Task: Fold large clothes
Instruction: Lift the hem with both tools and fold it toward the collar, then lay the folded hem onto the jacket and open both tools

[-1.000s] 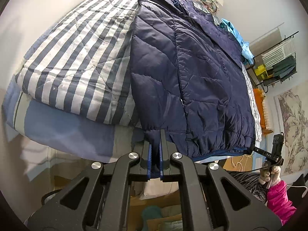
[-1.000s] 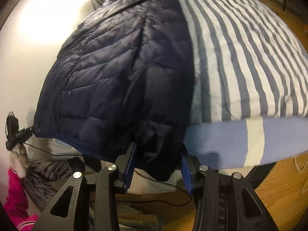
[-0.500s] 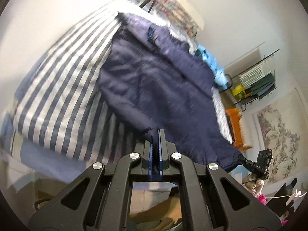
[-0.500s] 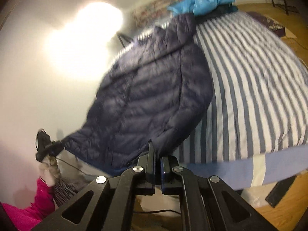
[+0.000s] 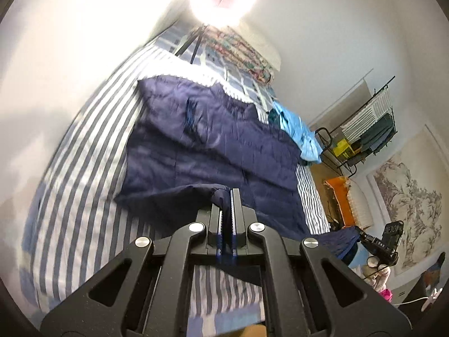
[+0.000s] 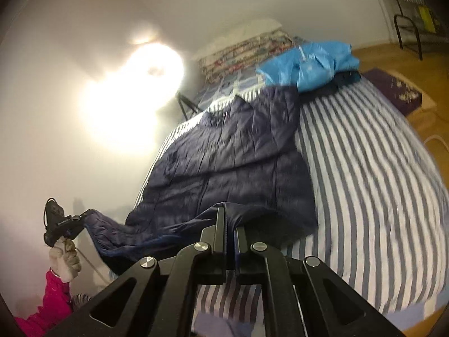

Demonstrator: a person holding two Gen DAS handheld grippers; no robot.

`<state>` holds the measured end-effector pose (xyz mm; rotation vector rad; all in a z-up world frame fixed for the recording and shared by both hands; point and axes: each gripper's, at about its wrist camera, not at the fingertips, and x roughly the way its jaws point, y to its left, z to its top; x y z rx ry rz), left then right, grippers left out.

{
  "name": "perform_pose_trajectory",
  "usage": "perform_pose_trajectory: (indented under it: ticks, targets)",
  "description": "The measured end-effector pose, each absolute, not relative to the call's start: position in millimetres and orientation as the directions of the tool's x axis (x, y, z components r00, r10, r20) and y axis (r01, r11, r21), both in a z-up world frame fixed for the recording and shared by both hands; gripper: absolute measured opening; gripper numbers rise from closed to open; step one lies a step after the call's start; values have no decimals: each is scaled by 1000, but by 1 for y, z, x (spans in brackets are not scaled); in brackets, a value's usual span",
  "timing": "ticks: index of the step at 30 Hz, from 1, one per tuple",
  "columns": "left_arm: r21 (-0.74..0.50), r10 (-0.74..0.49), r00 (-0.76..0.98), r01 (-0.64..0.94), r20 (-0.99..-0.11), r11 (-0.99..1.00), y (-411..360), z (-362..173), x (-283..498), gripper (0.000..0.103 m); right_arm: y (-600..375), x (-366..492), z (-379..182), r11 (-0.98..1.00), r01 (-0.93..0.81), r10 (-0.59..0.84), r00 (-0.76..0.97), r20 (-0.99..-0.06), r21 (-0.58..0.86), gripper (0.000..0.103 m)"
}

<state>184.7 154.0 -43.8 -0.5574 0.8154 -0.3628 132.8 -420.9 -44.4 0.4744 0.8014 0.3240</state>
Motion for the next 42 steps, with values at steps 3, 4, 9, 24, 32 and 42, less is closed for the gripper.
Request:
perform_pose_trajectory:
  ticks: [3, 4, 9, 24, 32, 42]
  targets:
    - [-581, -492, 648, 94, -581, 809, 152, -36, 212, 2, -425, 156, -38, 858, -81, 425, 668, -611, 508, 1]
    - [-578, -488, 652, 93, -580, 811, 152, -32, 225, 2, -427, 166, -37, 860, -70, 415, 672, -613, 505, 1]
    - [-566, -481, 670, 109, -566, 817, 145, -23, 262, 2, -437, 210, -34, 871, -25, 370, 689, -622, 490, 1]
    - [-527, -419, 710, 80, -566, 846, 136, -29, 405, 2, -439, 353, -23, 922, -20, 284, 713, -641, 386, 0]
    - [-514, -371, 702, 9, -607, 858, 142, -66, 497, 2, -418, 459, -34, 966, -8, 187, 712, -676, 259, 0]
    - [-464, -311, 671, -55, -673, 884, 135, -133, 591, 2, -411, 554, -94, 984, 68, 78, 673, -735, 167, 0]
